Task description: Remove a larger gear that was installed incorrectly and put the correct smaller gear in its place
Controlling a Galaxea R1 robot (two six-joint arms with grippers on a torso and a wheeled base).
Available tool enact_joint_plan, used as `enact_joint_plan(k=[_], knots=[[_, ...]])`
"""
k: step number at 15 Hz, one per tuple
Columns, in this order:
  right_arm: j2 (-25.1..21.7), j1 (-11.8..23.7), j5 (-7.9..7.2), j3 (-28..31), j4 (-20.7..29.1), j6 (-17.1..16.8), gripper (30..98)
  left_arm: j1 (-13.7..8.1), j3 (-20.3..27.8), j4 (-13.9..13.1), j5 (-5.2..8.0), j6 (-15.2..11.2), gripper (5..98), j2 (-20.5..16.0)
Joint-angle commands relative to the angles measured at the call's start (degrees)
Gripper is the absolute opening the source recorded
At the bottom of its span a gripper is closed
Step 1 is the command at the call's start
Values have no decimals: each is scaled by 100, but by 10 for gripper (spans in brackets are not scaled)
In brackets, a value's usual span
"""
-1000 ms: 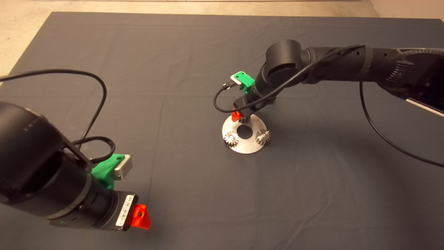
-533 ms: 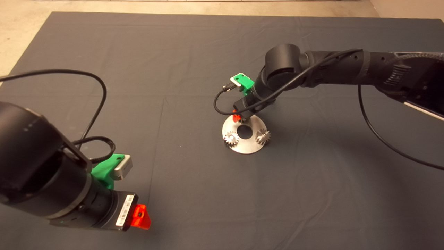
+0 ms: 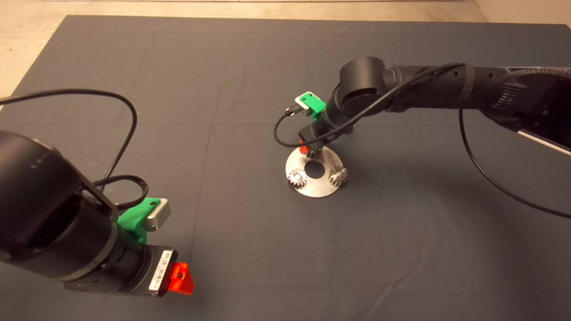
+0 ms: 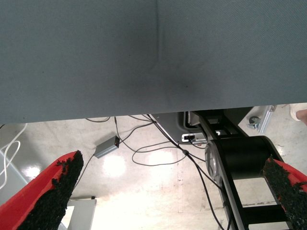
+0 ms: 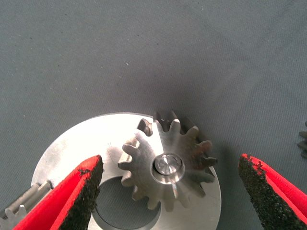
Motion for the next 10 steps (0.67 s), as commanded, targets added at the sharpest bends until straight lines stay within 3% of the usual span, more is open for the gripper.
enact_joint_plan(k=[1,6,7,10], knots=[[80,80,18,-69,-188,-28,753,-43,60,-45,13,11,976,10],[88,-55,18,-69,-197,-36,752,-43,60,-45,13,11,976,10],[88,-61,18,-69,-197,-36,715,-43,60,-45,13,11,976,10],[80,-61,18,-77,-206,-36,705,-43,60,-45,13,11,975,10]])
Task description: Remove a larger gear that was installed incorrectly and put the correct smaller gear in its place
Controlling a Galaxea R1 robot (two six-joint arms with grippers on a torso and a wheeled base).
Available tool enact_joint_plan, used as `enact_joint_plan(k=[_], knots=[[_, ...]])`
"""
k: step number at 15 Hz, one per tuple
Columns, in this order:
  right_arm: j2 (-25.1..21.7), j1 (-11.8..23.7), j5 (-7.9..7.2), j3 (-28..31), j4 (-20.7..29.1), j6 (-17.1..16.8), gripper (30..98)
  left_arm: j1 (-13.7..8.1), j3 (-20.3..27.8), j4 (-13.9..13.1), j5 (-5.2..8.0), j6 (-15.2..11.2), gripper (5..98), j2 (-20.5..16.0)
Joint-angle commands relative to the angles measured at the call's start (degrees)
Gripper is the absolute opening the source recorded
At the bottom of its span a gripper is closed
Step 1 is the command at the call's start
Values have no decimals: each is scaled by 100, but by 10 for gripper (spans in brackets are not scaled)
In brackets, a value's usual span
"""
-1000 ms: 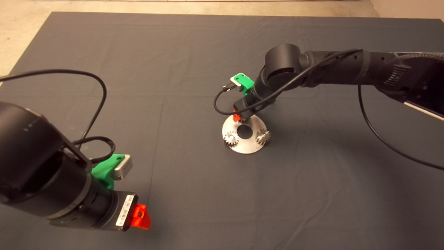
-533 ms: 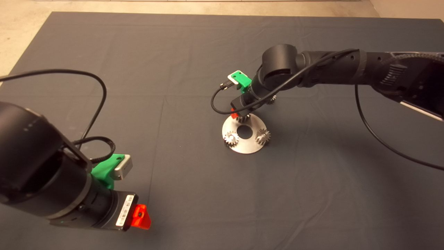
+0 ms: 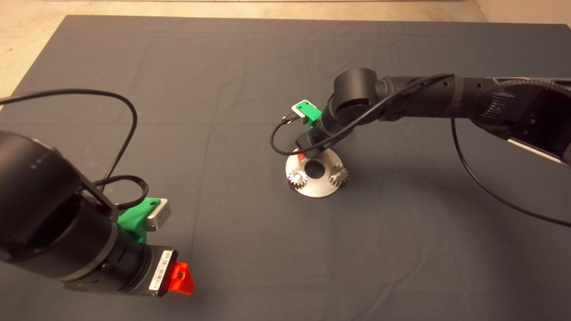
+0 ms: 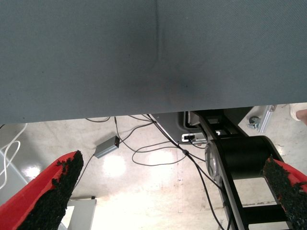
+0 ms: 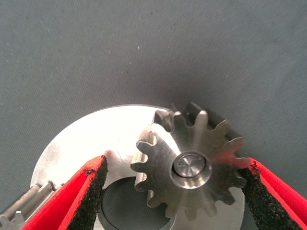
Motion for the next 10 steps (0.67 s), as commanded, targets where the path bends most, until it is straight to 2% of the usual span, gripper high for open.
enact_joint_plan(k=[1,2,4,7,9,10], knots=[[13,119,17,-12,-182,-34,705,-43,60,-47,15,11,976,10],[13,119,11,-12,-232,-34,705,-43,60,-47,15,11,976,10],[30,119,9,-21,-296,-25,653,-43,60,-47,15,11,976,10],[30,75,9,-91,-313,-34,652,-43,69,-47,15,11,976,10],[30,75,9,-91,-331,-34,605,-43,69,-47,15,11,976,10],[30,75,9,-100,-331,-34,605,-43,69,-47,15,11,976,10]])
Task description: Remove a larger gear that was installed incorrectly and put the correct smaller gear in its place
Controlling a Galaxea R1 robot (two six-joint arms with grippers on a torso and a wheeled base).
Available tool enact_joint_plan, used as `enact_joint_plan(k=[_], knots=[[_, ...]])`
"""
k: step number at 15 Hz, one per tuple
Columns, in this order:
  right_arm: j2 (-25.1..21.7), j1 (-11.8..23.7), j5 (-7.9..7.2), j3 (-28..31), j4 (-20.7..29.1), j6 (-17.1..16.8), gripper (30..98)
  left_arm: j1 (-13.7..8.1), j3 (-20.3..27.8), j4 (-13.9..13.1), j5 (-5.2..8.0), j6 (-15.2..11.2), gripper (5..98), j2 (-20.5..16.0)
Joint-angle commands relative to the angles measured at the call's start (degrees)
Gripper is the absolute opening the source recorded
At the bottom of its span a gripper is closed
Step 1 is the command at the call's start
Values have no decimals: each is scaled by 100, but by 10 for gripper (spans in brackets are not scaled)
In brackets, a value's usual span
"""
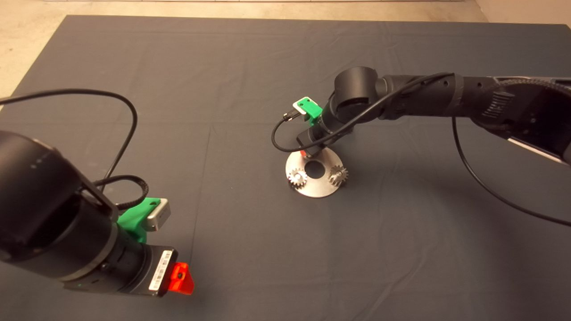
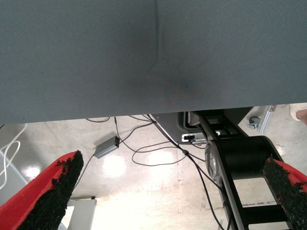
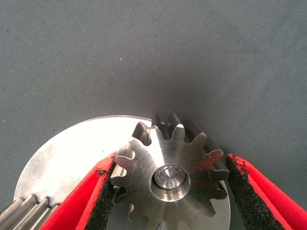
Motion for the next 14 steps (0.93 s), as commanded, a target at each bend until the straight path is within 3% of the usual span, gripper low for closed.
enact_joint_plan(k=[1,8,14], knots=[[20,77,11,-9,-193,-31,605,-43,69,-45,15,11,976,4],[22,77,11,-9,-197,-22,525,-43,69,-45,15,11,976,1],[37,77,11,0,-197,-22,514,-43,69,-45,15,11,976,1]])
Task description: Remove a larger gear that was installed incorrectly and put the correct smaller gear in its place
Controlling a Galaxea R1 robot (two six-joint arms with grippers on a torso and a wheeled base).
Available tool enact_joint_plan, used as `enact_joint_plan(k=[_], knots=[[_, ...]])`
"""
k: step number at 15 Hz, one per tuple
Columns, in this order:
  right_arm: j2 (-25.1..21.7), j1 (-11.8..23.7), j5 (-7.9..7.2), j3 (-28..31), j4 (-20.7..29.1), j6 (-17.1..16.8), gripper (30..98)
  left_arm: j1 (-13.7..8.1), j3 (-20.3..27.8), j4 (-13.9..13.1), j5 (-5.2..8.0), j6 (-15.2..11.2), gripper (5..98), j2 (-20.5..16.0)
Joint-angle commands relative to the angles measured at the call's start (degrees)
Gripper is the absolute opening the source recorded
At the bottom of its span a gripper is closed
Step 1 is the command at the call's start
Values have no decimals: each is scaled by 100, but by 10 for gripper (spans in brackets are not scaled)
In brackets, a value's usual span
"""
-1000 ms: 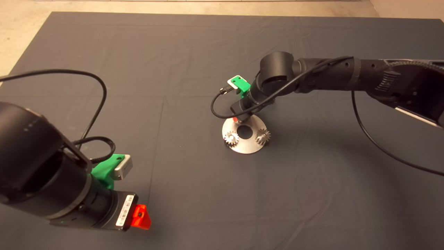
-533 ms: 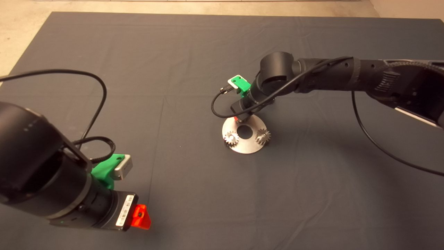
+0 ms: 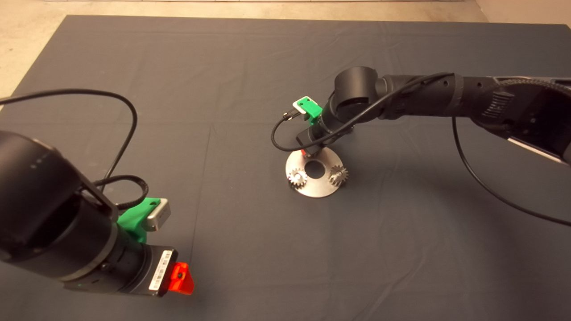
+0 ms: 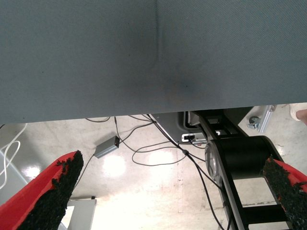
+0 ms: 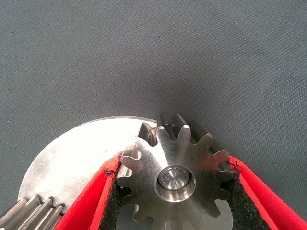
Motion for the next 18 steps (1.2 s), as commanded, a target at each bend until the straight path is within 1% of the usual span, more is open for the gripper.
enact_joint_plan(k=[1,10,18], knots=[[29,79,-19,2,-191,-22,508,-43,67,-45,15,11,976,1],[2,79,-10,11,-191,-14,485,-43,58,-45,15,11,976,10],[29,160,-63,91,-173,12,485,-43,67,-45,15,11,976,1]])
